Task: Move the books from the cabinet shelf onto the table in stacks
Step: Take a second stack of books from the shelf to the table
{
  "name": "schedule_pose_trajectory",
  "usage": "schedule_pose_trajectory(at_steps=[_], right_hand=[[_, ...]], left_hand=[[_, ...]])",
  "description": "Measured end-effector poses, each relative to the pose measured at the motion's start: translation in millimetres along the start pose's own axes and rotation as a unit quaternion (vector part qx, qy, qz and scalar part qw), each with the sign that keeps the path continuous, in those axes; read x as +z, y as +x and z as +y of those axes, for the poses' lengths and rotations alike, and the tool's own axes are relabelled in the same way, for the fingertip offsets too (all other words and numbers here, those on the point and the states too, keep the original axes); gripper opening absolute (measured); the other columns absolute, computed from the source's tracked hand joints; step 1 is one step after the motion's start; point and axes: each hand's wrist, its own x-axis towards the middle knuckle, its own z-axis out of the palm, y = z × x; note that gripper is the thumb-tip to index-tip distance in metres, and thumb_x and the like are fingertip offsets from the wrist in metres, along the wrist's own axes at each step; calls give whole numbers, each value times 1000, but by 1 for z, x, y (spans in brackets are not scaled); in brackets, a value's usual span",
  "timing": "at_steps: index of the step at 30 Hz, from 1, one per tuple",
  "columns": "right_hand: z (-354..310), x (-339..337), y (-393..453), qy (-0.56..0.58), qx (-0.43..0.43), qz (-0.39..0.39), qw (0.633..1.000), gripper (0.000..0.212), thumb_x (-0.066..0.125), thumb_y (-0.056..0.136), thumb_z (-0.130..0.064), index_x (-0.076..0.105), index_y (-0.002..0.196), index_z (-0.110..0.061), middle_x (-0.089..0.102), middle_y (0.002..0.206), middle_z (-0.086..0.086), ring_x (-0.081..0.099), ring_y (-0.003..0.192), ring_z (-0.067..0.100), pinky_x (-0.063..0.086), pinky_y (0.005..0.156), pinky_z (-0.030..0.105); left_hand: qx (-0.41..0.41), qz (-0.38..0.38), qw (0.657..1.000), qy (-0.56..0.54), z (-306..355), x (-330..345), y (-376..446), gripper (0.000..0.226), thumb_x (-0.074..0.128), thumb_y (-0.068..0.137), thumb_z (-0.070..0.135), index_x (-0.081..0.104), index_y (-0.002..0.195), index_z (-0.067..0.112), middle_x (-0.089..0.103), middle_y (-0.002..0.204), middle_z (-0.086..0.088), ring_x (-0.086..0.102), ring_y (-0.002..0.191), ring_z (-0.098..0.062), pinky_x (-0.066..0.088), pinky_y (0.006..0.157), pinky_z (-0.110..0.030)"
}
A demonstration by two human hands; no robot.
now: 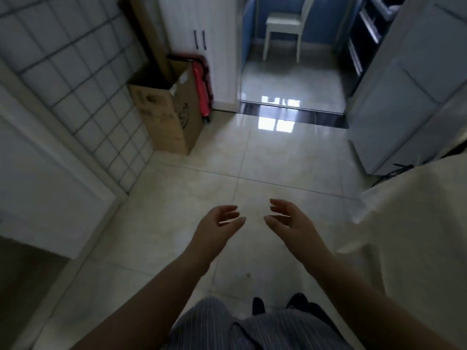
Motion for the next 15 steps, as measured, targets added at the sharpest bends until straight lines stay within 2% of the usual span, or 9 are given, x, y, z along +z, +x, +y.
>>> schedule_pose_trajectory(at_steps=[4, 7, 11, 14, 15], right_hand=[[-39, 89, -12, -18, -36, -91, 995, 45, 61, 87, -29, 47, 130, -26, 53, 124, -6, 57, 104, 7, 44, 79, 14], [-65, 148, -18, -20, -55, -151, 987, 47, 62, 87, -29, 46, 131, -27, 53, 122, -7, 56, 98, -2, 44, 71, 10], [-97, 220, -26, -48, -79, -239, 967, 45, 62, 87, -30, 47, 130, -29, 53, 120, -10, 54, 96, -6, 42, 68, 9], [-113, 246, -22, -44, -85, -269, 958, 42, 63, 87, -28, 50, 127, -30, 55, 120, -8, 56, 98, -4, 45, 72, 12], [-126, 288, -21, -57, -101, -324, 939, 41, 64, 87, -27, 51, 125, -31, 56, 120, -8, 57, 99, -3, 46, 73, 14]], left_hand=[[-14, 97, 994, -50, -29, -94, -46, 38, 67, 83, 28, 57, 120, 21, 65, 115, 3, 61, 105, -9, 51, 90, -31], [-23, 168, 982, -84, -51, -151, -77, 32, 68, 83, 29, 59, 114, 25, 65, 113, 5, 62, 103, -8, 51, 92, -32], [-33, 256, 956, -137, -82, -215, -113, 25, 68, 83, 30, 58, 106, 32, 65, 111, 7, 62, 102, -9, 51, 91, -34], [-48, 291, 942, -162, -91, -239, -124, 24, 68, 84, 28, 58, 105, 31, 65, 112, 5, 61, 103, -11, 50, 89, -32], [-54, 344, 916, -198, -109, -267, -142, 22, 68, 84, 27, 57, 102, 32, 65, 112, 4, 61, 103, -12, 49, 89, -32]])
